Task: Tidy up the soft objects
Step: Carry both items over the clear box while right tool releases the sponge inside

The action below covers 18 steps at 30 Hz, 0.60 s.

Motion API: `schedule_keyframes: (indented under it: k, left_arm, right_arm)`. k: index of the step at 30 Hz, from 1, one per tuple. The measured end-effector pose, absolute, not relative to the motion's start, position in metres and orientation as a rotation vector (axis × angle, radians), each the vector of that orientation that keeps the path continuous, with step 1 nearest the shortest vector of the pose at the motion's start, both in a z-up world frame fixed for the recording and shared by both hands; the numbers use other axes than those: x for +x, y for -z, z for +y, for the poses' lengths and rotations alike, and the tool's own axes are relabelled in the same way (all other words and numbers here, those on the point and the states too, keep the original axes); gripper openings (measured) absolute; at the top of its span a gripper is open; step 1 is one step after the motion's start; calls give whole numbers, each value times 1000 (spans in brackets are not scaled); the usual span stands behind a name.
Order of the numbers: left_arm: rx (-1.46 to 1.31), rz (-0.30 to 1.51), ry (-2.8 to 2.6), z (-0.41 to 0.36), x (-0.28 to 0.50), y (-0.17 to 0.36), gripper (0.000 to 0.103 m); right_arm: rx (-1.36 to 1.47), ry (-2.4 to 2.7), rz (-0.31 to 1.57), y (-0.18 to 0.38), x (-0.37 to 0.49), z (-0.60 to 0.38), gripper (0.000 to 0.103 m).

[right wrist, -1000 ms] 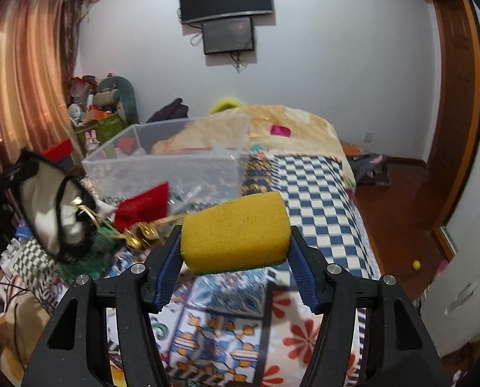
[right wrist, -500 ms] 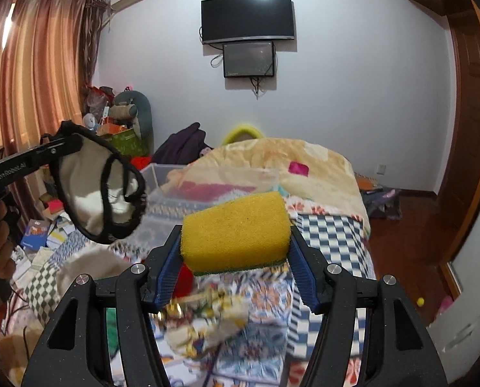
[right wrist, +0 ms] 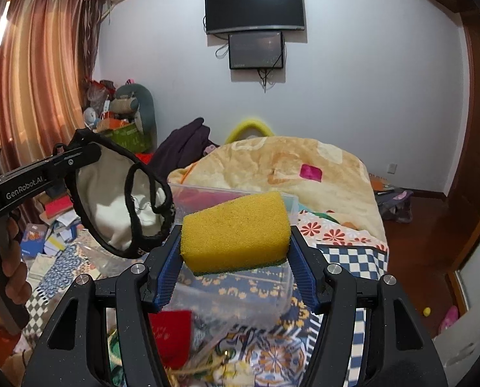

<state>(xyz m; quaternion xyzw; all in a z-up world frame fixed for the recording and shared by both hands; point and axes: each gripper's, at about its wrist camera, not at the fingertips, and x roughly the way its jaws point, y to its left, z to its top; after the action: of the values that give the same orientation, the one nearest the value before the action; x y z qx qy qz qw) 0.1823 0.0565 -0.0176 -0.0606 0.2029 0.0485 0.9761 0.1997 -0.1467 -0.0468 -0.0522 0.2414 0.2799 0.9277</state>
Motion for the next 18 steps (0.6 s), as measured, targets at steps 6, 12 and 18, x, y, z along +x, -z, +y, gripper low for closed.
schedule_keyframes:
  k: [6,12,18]
  left_arm:
    - [-99,494,-106,56,208,43,12]
    - [-87,576,-94,54,224,65,12]
    - [-78,645,-82,54,231,73,12]
  right_arm:
    - [-130,-582,564,57,220,-132,58]
    - [-177,-591,633,70,231,-119,58]
    - [-236,-576,678,76,236,-108,60]
